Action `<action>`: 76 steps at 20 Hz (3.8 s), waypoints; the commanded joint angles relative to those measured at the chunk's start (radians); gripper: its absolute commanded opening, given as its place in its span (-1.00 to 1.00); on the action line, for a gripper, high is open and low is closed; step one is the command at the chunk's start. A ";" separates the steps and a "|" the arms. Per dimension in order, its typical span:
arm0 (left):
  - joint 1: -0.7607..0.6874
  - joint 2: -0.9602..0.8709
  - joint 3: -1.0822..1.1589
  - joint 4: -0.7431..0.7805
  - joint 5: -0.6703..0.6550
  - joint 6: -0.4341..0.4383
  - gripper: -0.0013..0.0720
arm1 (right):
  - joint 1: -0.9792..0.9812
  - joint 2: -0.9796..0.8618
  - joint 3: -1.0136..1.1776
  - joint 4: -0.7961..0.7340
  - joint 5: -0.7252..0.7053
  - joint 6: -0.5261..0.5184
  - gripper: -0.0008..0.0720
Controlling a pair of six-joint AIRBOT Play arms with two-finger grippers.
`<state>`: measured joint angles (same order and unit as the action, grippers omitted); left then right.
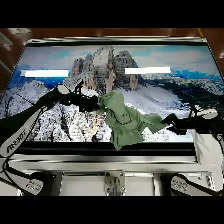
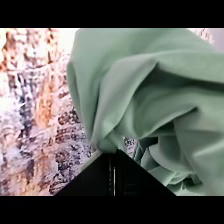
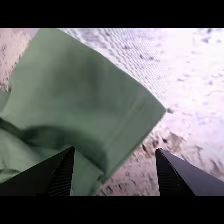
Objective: Fold the shirts.
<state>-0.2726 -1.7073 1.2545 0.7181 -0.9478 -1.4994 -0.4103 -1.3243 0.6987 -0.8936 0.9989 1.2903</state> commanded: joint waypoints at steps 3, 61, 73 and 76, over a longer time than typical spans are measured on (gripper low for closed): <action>0.025 0.039 0.003 0.000 -0.051 0.041 -0.85 | 0.145 -0.106 -0.011 0.131 -0.181 0.016 0.77; 0.129 0.537 -0.237 0.492 -0.317 -0.105 -0.85 | 0.332 -0.423 0.899 0.028 0.137 0.139 -0.81; 0.130 0.588 -0.092 0.489 -0.302 0.026 -0.85 | 0.162 -0.023 0.565 -0.188 0.501 0.160 0.65; 0.130 0.616 -0.082 0.489 -0.302 0.027 -0.85 | 0.225 0.103 0.155 -0.003 0.344 0.169 0.95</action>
<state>-0.1429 -1.1130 1.1534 1.2083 -1.2518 -1.4902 -0.2157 -1.3357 1.1568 -1.0191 1.4250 1.4467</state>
